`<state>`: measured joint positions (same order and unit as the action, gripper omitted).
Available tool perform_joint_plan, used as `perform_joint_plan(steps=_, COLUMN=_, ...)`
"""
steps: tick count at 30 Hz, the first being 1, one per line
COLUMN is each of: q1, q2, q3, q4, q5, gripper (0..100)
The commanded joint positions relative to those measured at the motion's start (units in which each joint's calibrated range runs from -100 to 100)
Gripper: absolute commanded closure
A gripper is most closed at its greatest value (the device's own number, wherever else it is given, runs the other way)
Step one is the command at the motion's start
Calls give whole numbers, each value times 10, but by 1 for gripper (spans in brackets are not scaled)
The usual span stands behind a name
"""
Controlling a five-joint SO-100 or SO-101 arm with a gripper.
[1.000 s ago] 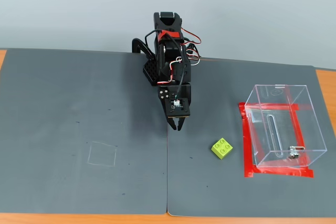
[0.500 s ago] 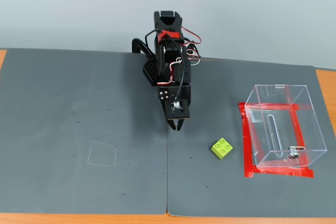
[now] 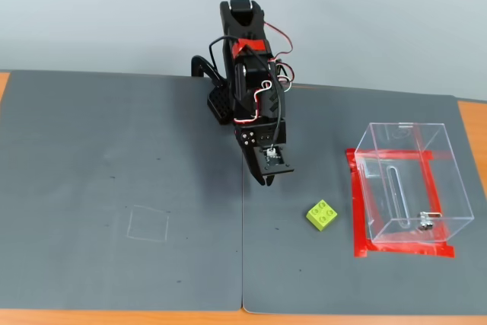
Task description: Pick the green lego block and place it into the transparent box
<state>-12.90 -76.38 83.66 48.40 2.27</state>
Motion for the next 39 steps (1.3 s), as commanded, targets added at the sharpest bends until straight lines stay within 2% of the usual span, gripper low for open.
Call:
perform_joint_plan(steps=1, q1=-9, q2=32, q3=-55, q4=-4, q5=4, gripper=97)
perform_joint_plan(steps=9, q1=-44, q2=145, q3=-138, q4=0, q5=21, gripper=97)
perform_joint_plan(steps=19, q1=-89, q2=261, q3=-220, q4=0, q5=36, gripper=81)
perform_joint_plan(steps=27, q1=-103, q2=318, q3=-226, q4=-10, q5=60, gripper=80)
perform_joint_plan(steps=34, q1=-125, q2=344, q3=-220, q4=-86, q5=69, gripper=80)
perform_joint_plan(steps=39, q1=-135, q2=365, q3=-218, q4=-93, q5=69, gripper=72)
